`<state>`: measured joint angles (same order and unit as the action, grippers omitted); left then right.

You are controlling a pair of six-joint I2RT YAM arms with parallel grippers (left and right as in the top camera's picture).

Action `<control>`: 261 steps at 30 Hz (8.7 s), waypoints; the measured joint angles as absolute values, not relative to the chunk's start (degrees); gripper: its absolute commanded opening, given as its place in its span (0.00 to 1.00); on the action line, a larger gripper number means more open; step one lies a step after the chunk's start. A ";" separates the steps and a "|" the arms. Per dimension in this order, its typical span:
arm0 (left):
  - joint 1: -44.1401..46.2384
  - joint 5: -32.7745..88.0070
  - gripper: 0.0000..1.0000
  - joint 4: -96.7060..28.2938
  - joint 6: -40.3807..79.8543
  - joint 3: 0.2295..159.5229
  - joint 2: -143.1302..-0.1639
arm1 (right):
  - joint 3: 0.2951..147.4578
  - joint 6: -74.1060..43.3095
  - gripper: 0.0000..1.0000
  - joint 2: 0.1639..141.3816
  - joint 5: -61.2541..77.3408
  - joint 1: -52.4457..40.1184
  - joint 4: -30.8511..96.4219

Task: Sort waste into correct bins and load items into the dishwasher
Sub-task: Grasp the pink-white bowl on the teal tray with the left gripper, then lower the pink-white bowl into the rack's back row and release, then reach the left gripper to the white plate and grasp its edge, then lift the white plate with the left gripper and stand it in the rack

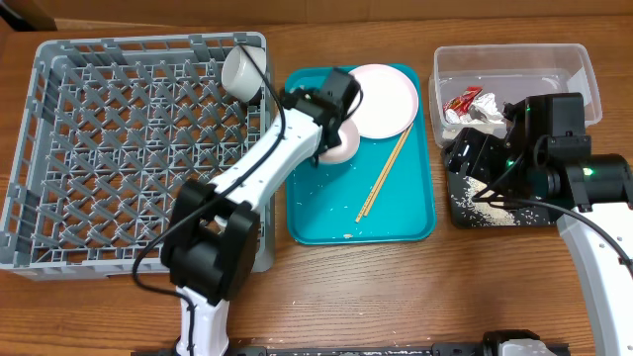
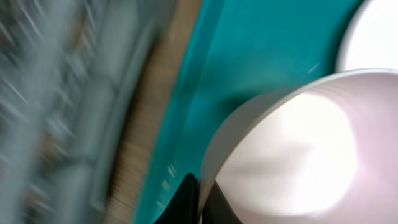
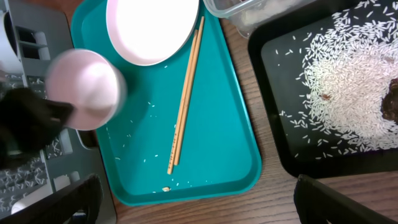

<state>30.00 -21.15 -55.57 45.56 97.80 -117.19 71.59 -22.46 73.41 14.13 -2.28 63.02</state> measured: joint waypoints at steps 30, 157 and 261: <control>18.76 -78.48 0.04 -72.20 36.40 101.93 -117.45 | 71.59 -22.46 1.00 73.43 14.09 -2.28 63.00; 27.77 -71.64 0.67 -62.98 37.74 86.96 -117.45 | 71.59 -22.46 1.00 73.47 14.04 -2.28 62.98; 14.57 -78.32 0.04 -69.97 23.42 123.70 -117.45 | 71.59 -22.46 1.00 73.47 14.00 -2.28 63.00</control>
